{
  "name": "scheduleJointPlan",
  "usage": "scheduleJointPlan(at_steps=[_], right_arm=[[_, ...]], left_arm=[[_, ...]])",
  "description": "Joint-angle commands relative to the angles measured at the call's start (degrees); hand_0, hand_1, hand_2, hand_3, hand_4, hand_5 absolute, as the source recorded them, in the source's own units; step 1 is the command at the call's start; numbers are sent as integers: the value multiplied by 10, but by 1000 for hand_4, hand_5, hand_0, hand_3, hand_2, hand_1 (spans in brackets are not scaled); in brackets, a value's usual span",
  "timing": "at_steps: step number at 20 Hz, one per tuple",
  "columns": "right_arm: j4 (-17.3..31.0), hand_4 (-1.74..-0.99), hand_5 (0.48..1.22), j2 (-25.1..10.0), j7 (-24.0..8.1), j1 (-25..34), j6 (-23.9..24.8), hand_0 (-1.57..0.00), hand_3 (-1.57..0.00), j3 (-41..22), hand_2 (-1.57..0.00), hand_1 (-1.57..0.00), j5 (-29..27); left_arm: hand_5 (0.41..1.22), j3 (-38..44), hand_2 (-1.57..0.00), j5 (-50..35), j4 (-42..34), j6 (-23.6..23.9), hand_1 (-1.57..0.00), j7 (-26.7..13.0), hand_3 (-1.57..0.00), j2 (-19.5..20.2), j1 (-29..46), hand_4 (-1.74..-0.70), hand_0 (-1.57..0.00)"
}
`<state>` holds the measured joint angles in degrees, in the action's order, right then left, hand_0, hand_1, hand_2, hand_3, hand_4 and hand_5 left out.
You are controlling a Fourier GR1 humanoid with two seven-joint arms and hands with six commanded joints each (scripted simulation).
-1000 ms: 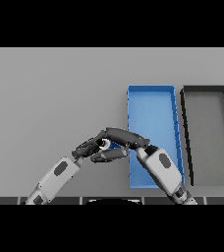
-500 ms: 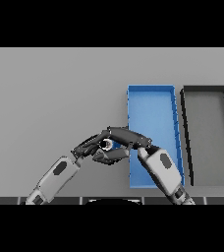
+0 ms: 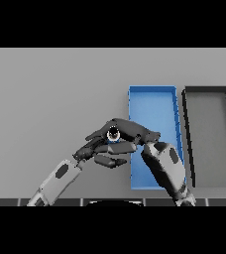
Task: Pick up the blue pipe and place it into the blue bin.
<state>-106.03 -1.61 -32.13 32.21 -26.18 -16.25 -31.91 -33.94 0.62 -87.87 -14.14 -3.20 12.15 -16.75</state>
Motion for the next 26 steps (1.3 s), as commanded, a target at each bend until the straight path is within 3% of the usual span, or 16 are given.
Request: scheduleJointPlan(at_steps=[1,4,5,7,9,12,15,18,23,26], right_arm=[[1,-1659,1221,-4,-18,21,20,-1571,-1571,13,-1571,-1571,-25],[12,-1699,1154,-71,-26,112,105,-1571,-1571,52,-1571,-1571,-135],[15,-1707,1141,-77,-16,137,119,-1571,-1571,68,-1571,-1571,-155],[47,-1720,1127,-113,10,189,116,-1571,-1571,107,-1571,-1571,-158],[71,-1727,1113,-129,18,231,154,-1571,-1571,130,-1571,-1571,-145],[154,-1734,1127,-165,30,273,178,-1571,-1571,166,-1571,-1571,-97],[212,-1737,1135,-191,25,251,178,-1571,-1571,186,-1571,-1571,-56],[256,-1739,1120,-195,20,199,181,-1571,-1571,203,-1571,-1571,-33],[244,-1740,1120,-183,-20,91,206,-1571,-1571,191,-1571,-1571,8],[246,-1741,1120,-192,-28,30,240,-1571,-1571,160,-1571,-1571,-1]], left_arm=[[507,3,-2,-3,1,0,-2,-2,-2,0,-5,-915,-3],[503,2,-1,-5,-7,-2,-1,-7,-1,2,0,-919,-1],[503,3,0,-4,-6,-1,0,-10,0,5,1,-917,0],[502,3,0,-2,-6,-2,0,-1,0,8,1,-912,0],[499,-2,1,2,-16,-1,0,11,0,11,7,-907,0],[491,3,1,-8,-28,-6,1,9,1,18,11,-907,1],[487,5,1,-12,-26,-5,1,-1,1,14,10,-911,1],[489,11,1,-13,-16,-5,1,-8,1,16,7,-902,1],[474,12,1,-19,-20,-6,1,-16,1,15,6,-890,1],[466,11,1,-16,-13,-6,1,-3,1,12,8,-887,1]])
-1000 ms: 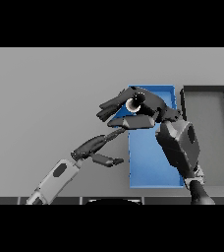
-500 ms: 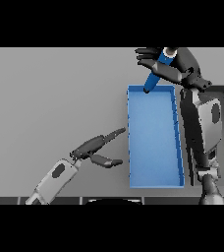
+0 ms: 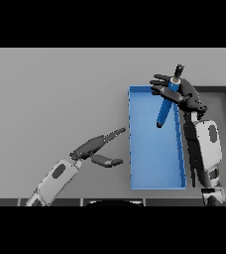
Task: Pick up the blue pipe and place it into the blue bin.
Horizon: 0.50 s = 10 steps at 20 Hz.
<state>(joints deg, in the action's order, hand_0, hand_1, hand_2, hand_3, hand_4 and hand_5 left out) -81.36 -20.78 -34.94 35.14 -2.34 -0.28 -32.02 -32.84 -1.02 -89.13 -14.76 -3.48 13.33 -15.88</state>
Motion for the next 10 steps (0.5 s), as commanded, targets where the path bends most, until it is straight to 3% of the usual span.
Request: scheduleJointPlan(at_steps=[1,2,4,6,7,8,10], right_arm=[[1,-1741,1120,-15,0,-11,16,-1571,-1571,-25,-1571,-1571,-9],[4,-1741,1122,-27,0,-30,23,-1571,-1571,-44,-1571,-1571,-20],[5,-1655,1124,-62,0,-61,46,-1571,-1571,-93,-1571,-1571,-53],[19,-1591,1114,-71,0,-79,47,-1571,-1571,-131,-1571,-1571,-60],[35,-1599,1110,-90,0,-77,59,-1571,-1330,-162,-1571,-1571,-80],[48,-1547,1133,-111,0,-72,86,-1563,-1122,-201,-1393,-1459,-107],[73,-1455,1164,-158,0,-45,124,-1045,-718,-284,-891,-933,-194]], left_arm=[[464,-3,1,7,5,2,1,2,1,-2,-2,-883,1],[463,-2,1,6,5,2,1,5,1,-2,-1,-881,1],[464,-1,1,5,4,2,1,7,1,-1,-2,-882,1],[460,-3,1,4,0,3,1,3,1,-4,-1,-884,1],[457,-3,1,3,-9,4,1,0,1,-2,0,-885,1],[455,-3,1,5,-5,6,1,-8,1,-3,-1,-886,1],[454,-10,1,8,-8,8,1,-14,1,-7,6,-885,1]])
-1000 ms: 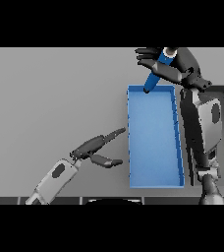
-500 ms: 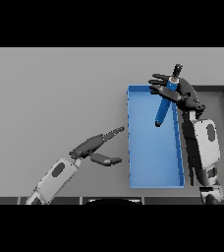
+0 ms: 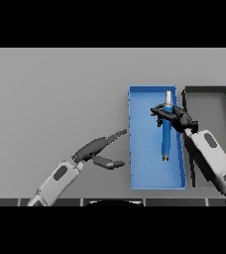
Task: Pick up the blue pipe and place it into the blue bin.
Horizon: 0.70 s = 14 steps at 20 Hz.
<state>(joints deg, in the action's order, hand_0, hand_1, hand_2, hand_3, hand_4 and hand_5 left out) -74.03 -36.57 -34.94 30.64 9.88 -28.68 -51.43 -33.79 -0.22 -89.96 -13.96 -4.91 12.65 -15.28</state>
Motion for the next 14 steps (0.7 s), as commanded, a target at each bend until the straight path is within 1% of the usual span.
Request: scheduleJointPlan(at_steps=[1,2,3,4,5,6,7,9,11,12,13,14], right_arm=[[19,-1392,1176,-15,0,17,19,-836,-574,-36,-712,-746,-36],[17,-1338,1157,-20,0,17,24,-668,-459,-57,-570,-597,-56],[7,-1285,1141,-38,0,27,11,-534,-367,-88,-456,-477,-68],[17,-1242,1081,-48,0,45,6,-427,-293,-111,-364,-382,-72],[10,-1208,1028,-64,0,51,-1,-342,-234,-129,-291,-305,-66],[12,-1179,975,-63,0,56,-4,-273,-187,-143,-233,-244,-49],[16,-1165,924,-65,0,60,-7,-218,-150,-150,-186,-195,-38],[28,-1131,857,-61,12,67,-17,-139,-95,-175,-119,-124,2],[39,-1126,794,-57,30,70,-23,-89,-61,-185,-76,-79,23],[51,-1125,764,-51,35,72,-21,-71,-48,-183,-60,-63,24],[53,-1124,738,-50,36,72,-17,-56,-39,-184,-48,-50,28],[54,-1124,717,-53,26,80,-11,-45,-31,-188,-38,-40,36]], left_arm=[[453,3,1,-1,0,-3,1,5,1,5,-1,-885,1],[454,6,1,-3,1,-2,1,3,1,5,-3,-886,1],[453,7,1,-5,4,-3,1,-1,1,3,-7,-888,1],[453,1,1,-3,1,-4,1,-1,1,1,-2,-889,1],[452,2,1,-6,-1,-4,1,1,1,3,1,-891,1],[454,5,1,-7,-2,-5,1,3,1,4,-2,-893,1],[453,6,1,-7,-3,-4,1,4,1,5,-3,-895,1],[450,4,1,-6,-10,-2,1,6,1,7,3,-897,1],[453,6,1,-6,-5,-2,1,3,1,8,0,-901,1],[455,6,1,-6,-2,-2,1,3,1,5,-2,-905,1],[457,7,1,-8,-3,-4,1,7,1,8,2,-909,1],[458,7,1,-10,-4,-3,1,1,1,4,0,-912,1]])
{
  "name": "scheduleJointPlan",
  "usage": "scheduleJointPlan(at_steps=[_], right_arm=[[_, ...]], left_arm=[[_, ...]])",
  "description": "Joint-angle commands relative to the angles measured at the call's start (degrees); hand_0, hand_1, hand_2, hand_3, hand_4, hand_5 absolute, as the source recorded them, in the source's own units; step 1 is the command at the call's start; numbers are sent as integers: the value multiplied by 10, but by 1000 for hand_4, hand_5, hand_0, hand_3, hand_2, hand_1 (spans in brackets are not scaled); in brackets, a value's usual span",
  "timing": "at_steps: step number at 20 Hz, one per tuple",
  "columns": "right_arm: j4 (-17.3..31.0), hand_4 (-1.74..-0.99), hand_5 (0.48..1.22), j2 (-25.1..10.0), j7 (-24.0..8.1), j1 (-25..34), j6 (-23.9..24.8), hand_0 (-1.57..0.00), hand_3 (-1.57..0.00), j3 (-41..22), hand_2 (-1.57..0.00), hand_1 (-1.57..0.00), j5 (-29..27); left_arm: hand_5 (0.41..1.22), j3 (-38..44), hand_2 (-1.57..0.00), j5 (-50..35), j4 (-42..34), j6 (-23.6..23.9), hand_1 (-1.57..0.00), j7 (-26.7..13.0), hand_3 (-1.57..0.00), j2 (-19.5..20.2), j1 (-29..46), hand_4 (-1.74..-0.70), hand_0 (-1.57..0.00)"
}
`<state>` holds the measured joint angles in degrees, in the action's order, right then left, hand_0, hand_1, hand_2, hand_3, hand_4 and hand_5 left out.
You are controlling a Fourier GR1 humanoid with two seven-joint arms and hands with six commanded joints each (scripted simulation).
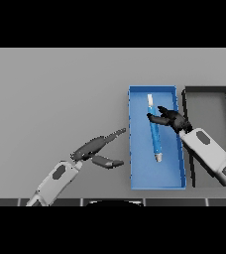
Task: Pick up the blue pipe and place it into the blue bin.
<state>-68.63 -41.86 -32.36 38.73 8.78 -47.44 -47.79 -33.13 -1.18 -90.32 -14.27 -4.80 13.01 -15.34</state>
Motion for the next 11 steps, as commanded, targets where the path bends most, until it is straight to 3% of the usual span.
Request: scheduleJointPlan(at_steps=[1,11], right_arm=[[3,-1122,705,-1,6,-1,2,-36,-24,3,-30,-32,0],[-5,-1129,677,-3,28,-15,-15,-9,-6,9,-7,-8,-13]], left_arm=[[459,1,1,-3,-4,-1,1,0,1,3,3,-914,1],[468,3,1,-7,7,-5,1,1,1,-2,-3,-920,1]])
